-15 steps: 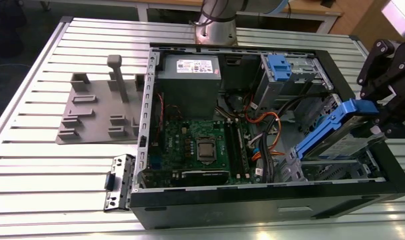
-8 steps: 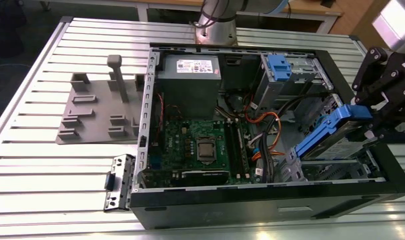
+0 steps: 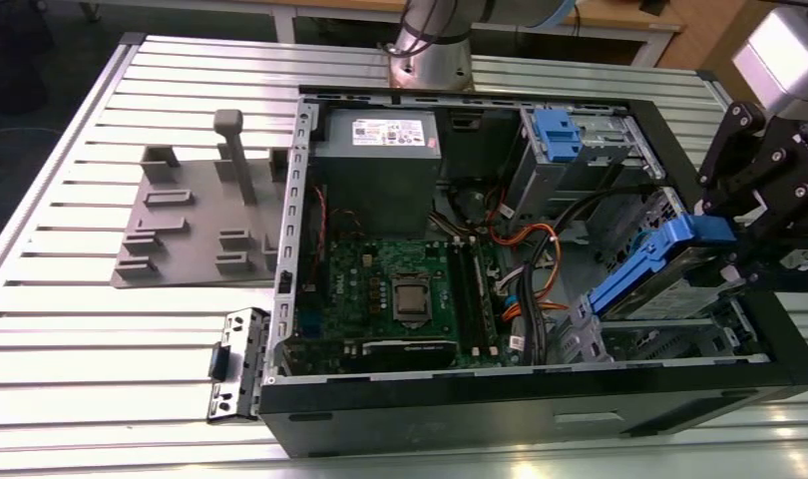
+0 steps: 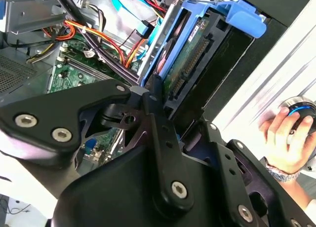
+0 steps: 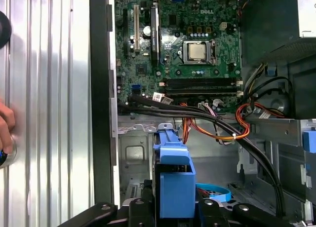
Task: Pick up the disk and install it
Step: 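Insert the disk into the insertion slot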
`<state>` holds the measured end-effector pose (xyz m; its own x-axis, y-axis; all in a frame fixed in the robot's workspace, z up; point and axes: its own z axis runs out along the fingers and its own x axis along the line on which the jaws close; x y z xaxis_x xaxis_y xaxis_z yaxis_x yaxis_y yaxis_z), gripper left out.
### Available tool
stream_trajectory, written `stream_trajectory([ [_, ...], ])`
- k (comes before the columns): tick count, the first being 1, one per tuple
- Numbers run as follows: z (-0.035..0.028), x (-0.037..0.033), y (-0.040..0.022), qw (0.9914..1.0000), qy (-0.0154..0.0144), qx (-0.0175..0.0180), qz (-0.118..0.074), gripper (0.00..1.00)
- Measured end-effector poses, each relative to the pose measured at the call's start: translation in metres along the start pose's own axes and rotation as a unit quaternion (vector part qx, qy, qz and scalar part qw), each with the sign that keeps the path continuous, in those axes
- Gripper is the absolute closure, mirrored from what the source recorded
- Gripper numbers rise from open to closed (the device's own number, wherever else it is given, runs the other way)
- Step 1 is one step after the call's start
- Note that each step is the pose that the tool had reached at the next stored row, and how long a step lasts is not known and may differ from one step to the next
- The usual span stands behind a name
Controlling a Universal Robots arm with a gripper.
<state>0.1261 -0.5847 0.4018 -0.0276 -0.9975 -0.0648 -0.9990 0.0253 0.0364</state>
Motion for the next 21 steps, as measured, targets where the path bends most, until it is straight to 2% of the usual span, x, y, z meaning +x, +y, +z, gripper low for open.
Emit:
stream_trajectory([
  [2, 0.0, 0.0, 0.0, 1.0, 0.0, 0.0, 0.0, 0.63],
  [3, -0.0001, -0.0001, 0.0, 1.0, 0.0, 0.0, 0.0, 0.56],
  [9, 0.0001, 0.0, 0.0, 1.0, -0.0001, 0.0, 0.0, 0.58],
  [12, 0.0002, 0.0, 0.0, 1.0, -0.0001, 0.0, 0.0, 0.76],
  [13, 0.0002, 0.0, 0.0, 1.0, -0.0001, 0.0, 0.0, 0.76],
  [16, 0.0002, 0.0, 0.0, 1.0, 0.0, 0.0, 0.0, 0.88],
  [21, 0.0003, 0.0, 0.0, 1.0, -0.0001, 0.0, 0.0, 0.9],
])
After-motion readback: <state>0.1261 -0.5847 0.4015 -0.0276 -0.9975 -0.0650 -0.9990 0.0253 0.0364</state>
